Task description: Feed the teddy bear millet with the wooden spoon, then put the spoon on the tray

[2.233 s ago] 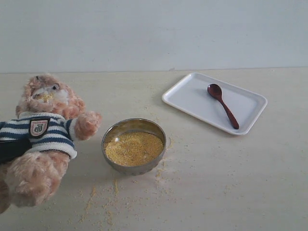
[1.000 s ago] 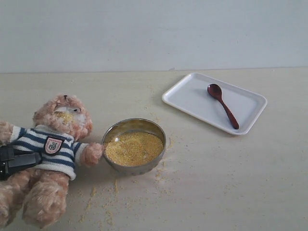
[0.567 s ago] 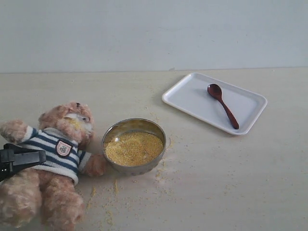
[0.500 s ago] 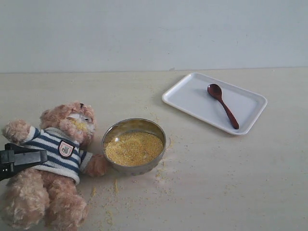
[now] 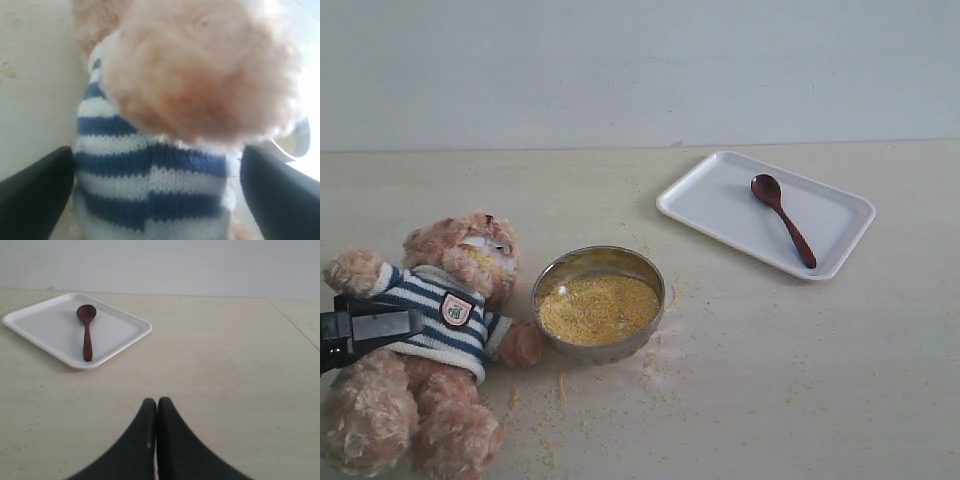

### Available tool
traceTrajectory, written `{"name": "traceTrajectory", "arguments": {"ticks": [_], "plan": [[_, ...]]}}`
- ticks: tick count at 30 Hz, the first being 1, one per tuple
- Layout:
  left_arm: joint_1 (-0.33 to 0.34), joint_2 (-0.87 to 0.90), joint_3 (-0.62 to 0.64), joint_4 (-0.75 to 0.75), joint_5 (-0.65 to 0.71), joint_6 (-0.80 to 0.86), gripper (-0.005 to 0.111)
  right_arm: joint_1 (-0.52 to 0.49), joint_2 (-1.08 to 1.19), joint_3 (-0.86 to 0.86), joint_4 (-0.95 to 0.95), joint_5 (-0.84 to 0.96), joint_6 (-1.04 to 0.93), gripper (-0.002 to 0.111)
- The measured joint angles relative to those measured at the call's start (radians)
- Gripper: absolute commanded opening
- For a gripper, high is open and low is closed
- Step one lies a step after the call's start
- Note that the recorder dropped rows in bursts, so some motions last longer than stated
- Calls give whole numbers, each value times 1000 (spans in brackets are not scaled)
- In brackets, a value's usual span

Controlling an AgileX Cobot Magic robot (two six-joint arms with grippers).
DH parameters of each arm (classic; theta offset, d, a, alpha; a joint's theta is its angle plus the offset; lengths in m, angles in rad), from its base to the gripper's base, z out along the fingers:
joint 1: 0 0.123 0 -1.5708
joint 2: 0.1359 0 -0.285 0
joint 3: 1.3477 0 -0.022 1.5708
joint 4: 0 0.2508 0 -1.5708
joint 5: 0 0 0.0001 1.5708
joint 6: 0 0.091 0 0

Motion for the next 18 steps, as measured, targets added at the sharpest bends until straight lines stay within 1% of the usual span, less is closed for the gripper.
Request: {"name": "traceTrajectory", "arguments": {"ticks": [2, 12, 18], "plan": [[0, 0, -2, 0, 2, 0, 99, 0, 0, 0, 0, 0, 2, 0], [0, 0, -21, 0, 6, 2, 99, 0, 0, 0, 0, 0, 2, 0], [0, 0, -31, -2, 6, -32, 99, 0, 0, 0, 0, 0, 2, 0]]}}
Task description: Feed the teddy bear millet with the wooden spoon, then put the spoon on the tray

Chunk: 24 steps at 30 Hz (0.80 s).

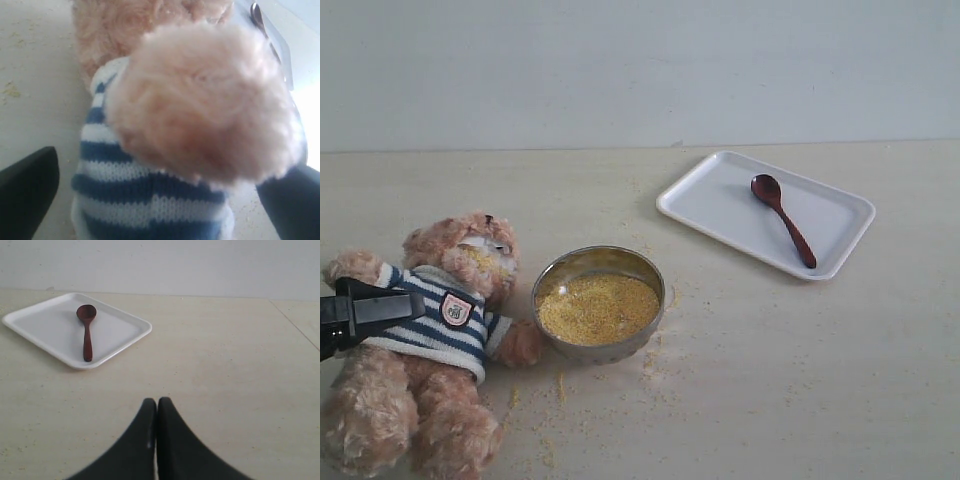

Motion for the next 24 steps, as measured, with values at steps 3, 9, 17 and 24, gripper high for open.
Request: {"name": "traceTrajectory", "arguments": {"ticks": [3, 9, 17, 24], "plan": [[0, -3, 0, -2, 0, -7, 99, 0, 0, 0, 0, 0, 0, 0], [0, -61, 0, -2, -6, -69, 99, 0, 0, 0, 0, 0, 0, 0], [99, -250, -2, 97, -14, -274, 92, 0, 0, 0, 0, 0, 0, 0], [158, -454, -2, 231, -39, -605, 32, 0, 0, 0, 0, 0, 0, 0]]}}
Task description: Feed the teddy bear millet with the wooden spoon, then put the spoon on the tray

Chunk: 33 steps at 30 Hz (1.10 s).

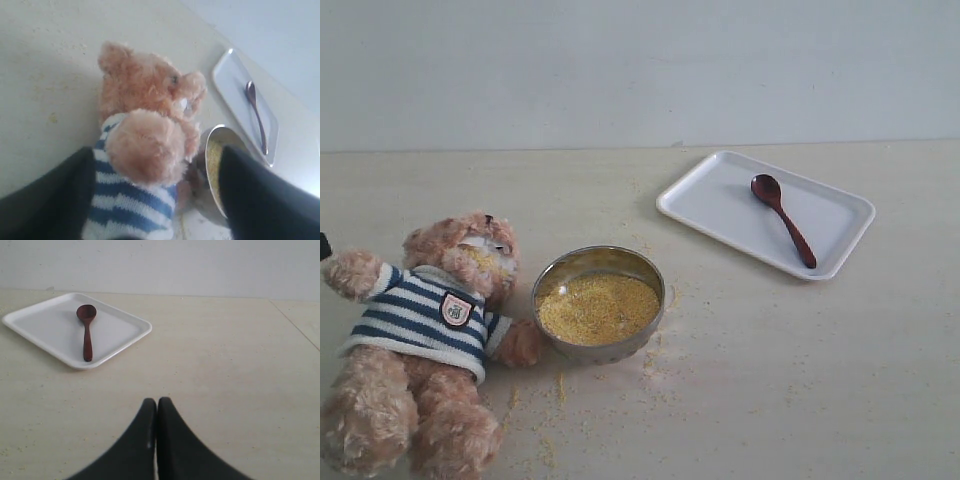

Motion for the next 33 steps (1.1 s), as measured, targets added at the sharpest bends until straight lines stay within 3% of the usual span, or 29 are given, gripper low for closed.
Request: {"name": "traceTrajectory", "arguments": {"ticks": [2, 3, 9, 17, 21, 27, 33], "plan": [[6, -52, 0, -5, -32, -67, 9, 0, 0, 0, 0, 0, 0, 0], [6, -80, 0, -10, -53, -94, 6, 0, 0, 0, 0, 0, 0, 0], [6, -209, 0, -79, -162, -166, 5, 0, 0, 0, -2, 0, 0, 0], [6, -408, 0, -214, -208, -180, 5, 0, 0, 0, -2, 0, 0, 0], [6, -551, 0, -193, -260, -223, 5, 0, 0, 0, -2, 0, 0, 0], [6, -751, 0, 142, -314, -476, 5, 0, 0, 0, -2, 0, 0, 0], [-119, -929, 4, 615, -312, -811, 5, 0, 0, 0, -2, 0, 0, 0]]}}
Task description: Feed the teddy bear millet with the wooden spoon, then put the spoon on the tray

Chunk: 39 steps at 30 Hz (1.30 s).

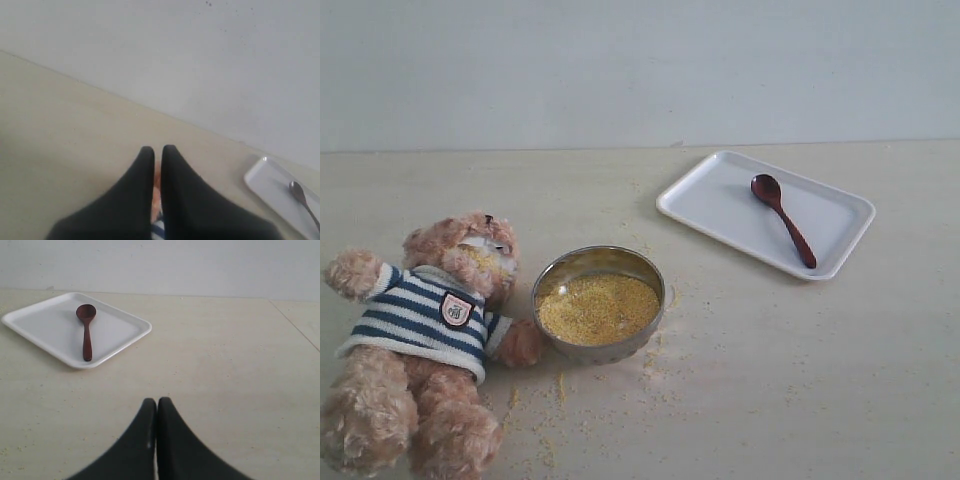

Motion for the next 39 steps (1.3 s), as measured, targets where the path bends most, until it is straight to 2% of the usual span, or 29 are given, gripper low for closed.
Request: {"name": "traceTrajectory", "arguments": {"ticks": [4, 8, 10, 15, 17, 19, 22, 24, 31, 34, 36, 39], "plan": [[-129, -107, 13, 73, 6, -85, 5, 0, 0, 0, 0, 0, 0, 0], [-229, -163, 16, 113, 34, -117, 5, 0, 0, 0, 0, 0, 0, 0], [-267, -187, 16, 190, 44, -192, 5, 0, 0, 0, 0, 0, 0, 0], [-284, -245, 28, 436, 13, -474, 5, 0, 0, 0, -2, 0, 0, 0], [-284, -264, 52, 462, -44, -563, 5, 0, 0, 0, -2, 0, 0, 0], [-284, -275, 82, 450, -81, -581, 5, 0, 0, 0, -2, 0, 0, 0], [-286, -288, 130, 387, -100, -464, 5, 0, 0, 0, -2, 0, 0, 0], [-301, -301, 162, 281, -114, -340, 5, 0, 0, 0, -2, 0, 0, 0], [-393, -330, 221, -189, -95, 320, 5, 0, 0, 0, -2, 0, 0, 0], [-400, -331, 270, -357, -85, 545, 5, 0, 0, 0, -2, 0, 0, 0], [-400, -331, 305, -438, -100, 644, 5, 0, 0, 0, -2, 0, 0, 0], [-401, -331, 344, -522, -161, 704, 5, 0, 0, 0, -2, 0, 0, 0]]}}
